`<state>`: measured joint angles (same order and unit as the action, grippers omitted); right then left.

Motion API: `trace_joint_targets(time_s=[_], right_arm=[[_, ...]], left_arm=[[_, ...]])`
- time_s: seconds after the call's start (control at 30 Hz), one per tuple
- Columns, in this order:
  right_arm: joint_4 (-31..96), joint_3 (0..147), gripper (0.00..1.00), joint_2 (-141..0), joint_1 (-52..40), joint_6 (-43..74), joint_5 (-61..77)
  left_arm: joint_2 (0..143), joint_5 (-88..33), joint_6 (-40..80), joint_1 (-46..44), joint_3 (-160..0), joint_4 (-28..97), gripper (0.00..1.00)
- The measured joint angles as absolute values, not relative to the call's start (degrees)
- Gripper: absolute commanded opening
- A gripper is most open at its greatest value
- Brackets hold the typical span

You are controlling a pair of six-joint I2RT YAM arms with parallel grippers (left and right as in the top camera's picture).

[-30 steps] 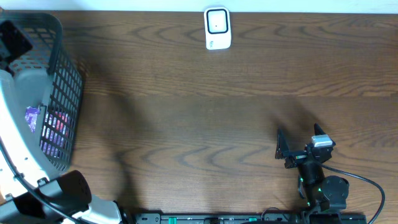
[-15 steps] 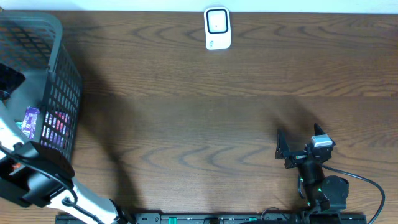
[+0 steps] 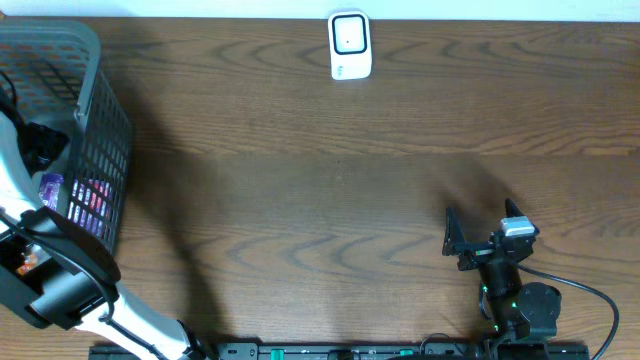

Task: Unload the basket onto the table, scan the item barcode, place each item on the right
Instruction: 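Grasp the purple snack package in the basket with the left gripper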

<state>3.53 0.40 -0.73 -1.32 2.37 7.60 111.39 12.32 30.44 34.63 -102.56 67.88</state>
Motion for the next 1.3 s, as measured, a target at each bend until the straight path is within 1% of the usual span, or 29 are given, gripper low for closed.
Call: trace_joint_targets(time_s=[0.17, 0.2, 0.37, 0.43, 0.5, 0.53, 0.57, 0.6, 0.67, 0.7, 0.73, 0.77, 0.8, 0.83, 0.9, 0.93, 0.97, 1.0, 1.03, 1.07, 1.3], right_arm=[[3.53, 0.4, 0.99, -0.73, -1.32, 2.37, 7.6], [3.53, 0.4, 0.99, -0.73, -1.32, 2.37, 7.6], [3.53, 0.4, 0.99, -0.73, -1.32, 2.37, 7.6], [3.53, 0.4, 0.99, -0.73, -1.32, 2.37, 7.6], [3.53, 0.4, 0.99, -0.73, -1.32, 2.37, 7.6], [3.53, 0.4, 0.99, -0.73, -1.32, 2.37, 7.6], [3.53, 0.4, 0.99, -0.73, -1.32, 2.37, 7.6], [3.53, 0.4, 0.99, -0.73, -1.32, 2.37, 7.6], [3.53, 0.4, 0.99, -0.73, -1.32, 2.37, 7.6], [3.53, 0.4, 0.99, -0.73, -1.32, 2.37, 7.6], [3.53, 0.4, 0.99, -0.73, -1.32, 2.37, 7.6], [3.53, 0.4, 0.99, -0.73, -1.32, 2.37, 7.6], [3.53, 0.4, 0.99, -0.73, -1.32, 2.37, 7.6], [3.53, 0.4, 0.99, -0.73, -1.32, 2.37, 7.6], [3.53, 0.4, 0.99, -0.73, -1.32, 2.37, 7.6], [3.53, 0.4, 0.99, -0.73, -1.32, 2.37, 7.6], [3.53, 0.4, 0.99, -0.73, -1.32, 2.37, 7.6], [3.53, 0.4, 0.99, -0.73, -1.32, 2.37, 7.6], [3.55, 0.4, 0.99, -0.73, -1.32, 2.37, 7.6], [3.53, 0.4, 0.99, -0.73, -1.32, 2.37, 7.6], [3.53, 0.4, 0.99, -0.73, -1.32, 2.37, 7.6]], left_arm=[[111.39, 12.21, 30.76, 34.26, -95.81, 63.07, 0.98], [111.39, 12.16, 30.92, 34.28, -94.56, 62.28, 0.95], [111.39, 12.14, 31.48, 34.28, -89.78, 58.41, 0.83], [111.39, 12.32, 31.44, 34.28, -88.88, 57.71, 0.76], [111.39, 12.4, 31.55, 34.28, -88.23, 56.88, 0.74], [111.39, 12.36, 31.55, 34.28, -87.88, 56.51, 0.72], [111.39, 12.4, 31.55, 34.28, -87.57, 56.34, 0.67], [111.39, 12.4, 31.59, 34.28, -87.33, 56.14, 0.64], [111.35, 12.4, 31.59, 34.26, -86.87, 55.88, 0.64], [111.33, 12.4, 31.51, 34.22, -86.67, 55.81, 0.64], [111.31, 12.4, 31.53, 34.2, -86.5, 55.64, 0.73], [111.15, 12.43, 31.53, 34.11, -86.06, 55.35, 0.87], [111.04, 12.53, 31.48, 34.04, -85.71, 55.02, 0.96], [110.87, 12.69, 31.38, 34.0, -85.08, 54.3, 0.99], [110.78, 12.78, 31.48, 34.0, -83.64, 53.25, 0.99], [110.78, 12.99, 31.33, 34.0, -82.94, 53.3, 0.8], [110.78, 13.3, 31.31, 34.0, -82.48, 53.49, 0.53], [110.78, 13.63, 31.38, 34.0, -82.32, 53.52, 0.35], [110.78, 13.82, 31.35, 34.02, -82.26, 53.54, 0.13], [110.78, 13.93, 31.2, 34.02, -82.24, 53.6, 0.08], [110.02, 13.52, 28.21, 33.76, -83.9, 57.49, 0.07]])
